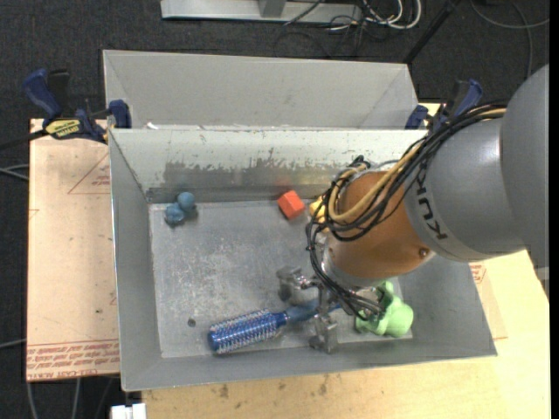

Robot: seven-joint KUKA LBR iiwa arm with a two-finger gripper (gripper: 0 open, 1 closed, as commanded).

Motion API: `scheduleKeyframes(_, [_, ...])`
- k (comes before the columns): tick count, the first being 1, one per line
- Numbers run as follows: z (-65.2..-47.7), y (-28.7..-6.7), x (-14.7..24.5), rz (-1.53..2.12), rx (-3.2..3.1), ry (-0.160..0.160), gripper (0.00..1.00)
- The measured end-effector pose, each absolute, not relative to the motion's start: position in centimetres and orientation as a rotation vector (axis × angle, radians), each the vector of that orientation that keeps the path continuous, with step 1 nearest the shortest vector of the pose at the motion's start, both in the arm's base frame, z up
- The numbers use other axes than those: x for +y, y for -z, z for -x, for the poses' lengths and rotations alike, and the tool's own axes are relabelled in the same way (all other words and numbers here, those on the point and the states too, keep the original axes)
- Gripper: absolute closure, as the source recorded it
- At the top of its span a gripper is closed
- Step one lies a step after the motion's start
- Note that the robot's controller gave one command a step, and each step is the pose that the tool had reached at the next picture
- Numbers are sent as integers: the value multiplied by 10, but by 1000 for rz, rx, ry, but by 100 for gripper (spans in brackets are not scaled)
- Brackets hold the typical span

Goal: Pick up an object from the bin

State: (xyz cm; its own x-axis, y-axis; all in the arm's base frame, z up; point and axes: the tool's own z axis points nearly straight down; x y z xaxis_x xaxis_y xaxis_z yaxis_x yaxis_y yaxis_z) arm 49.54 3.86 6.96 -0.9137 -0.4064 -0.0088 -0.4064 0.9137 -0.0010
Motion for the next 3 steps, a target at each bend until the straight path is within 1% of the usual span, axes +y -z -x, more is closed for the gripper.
scheduleKeyframes(1, [-512,-101,44,571,3084,-1,0])
scheduleKeyframes(2, [-514,-100,49,618,3078,-1,0])
scheduleKeyframes(3, [-511,-69,49,434,3113,-3,0])
